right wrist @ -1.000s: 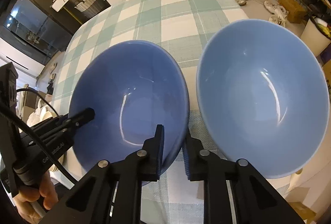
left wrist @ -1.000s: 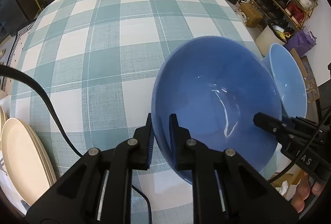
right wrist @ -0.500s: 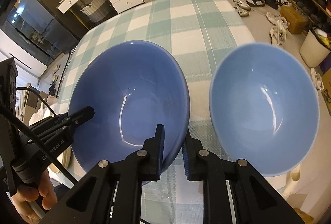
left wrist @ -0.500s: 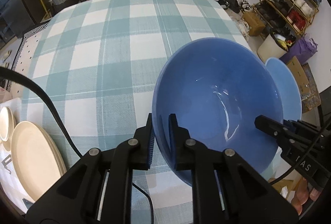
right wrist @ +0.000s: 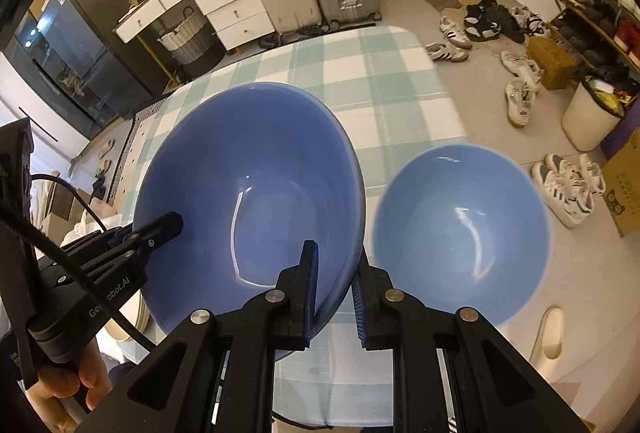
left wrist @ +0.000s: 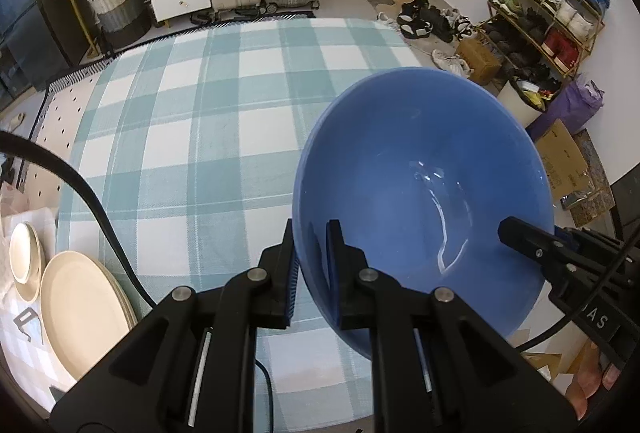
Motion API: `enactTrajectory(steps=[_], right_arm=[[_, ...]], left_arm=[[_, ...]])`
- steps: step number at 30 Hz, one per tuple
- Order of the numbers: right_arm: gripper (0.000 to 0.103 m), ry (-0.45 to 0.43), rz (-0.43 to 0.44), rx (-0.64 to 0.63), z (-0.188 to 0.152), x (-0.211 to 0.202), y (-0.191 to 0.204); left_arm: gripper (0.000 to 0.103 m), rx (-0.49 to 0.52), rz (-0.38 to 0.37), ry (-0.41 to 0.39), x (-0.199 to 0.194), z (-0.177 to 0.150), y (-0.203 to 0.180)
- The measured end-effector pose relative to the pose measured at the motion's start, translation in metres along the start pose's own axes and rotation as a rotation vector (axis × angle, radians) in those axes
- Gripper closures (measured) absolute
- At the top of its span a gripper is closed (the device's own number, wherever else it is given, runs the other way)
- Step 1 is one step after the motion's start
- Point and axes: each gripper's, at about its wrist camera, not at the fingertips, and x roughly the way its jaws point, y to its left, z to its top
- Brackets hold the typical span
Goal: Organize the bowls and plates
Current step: 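Carry the nested bowls with both grippers and lower them into the third blue bowl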
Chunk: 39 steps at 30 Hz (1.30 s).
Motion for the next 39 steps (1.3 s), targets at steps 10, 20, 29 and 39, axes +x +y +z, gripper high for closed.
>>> enactTrajectory(steps=[10,20,29,39], right_arm=[[0.087,-0.039,-0.047,0.052,-0.003,-0.044,-0.041],[0.087,-0.057,-0.088,0.098,-0.006,-0.068,-0.089],[0.087,-0.029,-0.105,0.147,-0.013,-0.058,-0.129],[0.087,0.016,-0.105,0.156,-0.013,-0.022,-0.145]], left_arm=[[0.093,0.042,-0.041,-0.015,-0.016,0.009,-0.062],[0.093,0.098,-0.073,-0.016,-0.014,0.013,-0.123],[0.093,0.139,-0.081,0.027,0.012,0.005,-0.166],[0.092,0.144,-0.067,0.082,0.059,0.003,-0.166]])
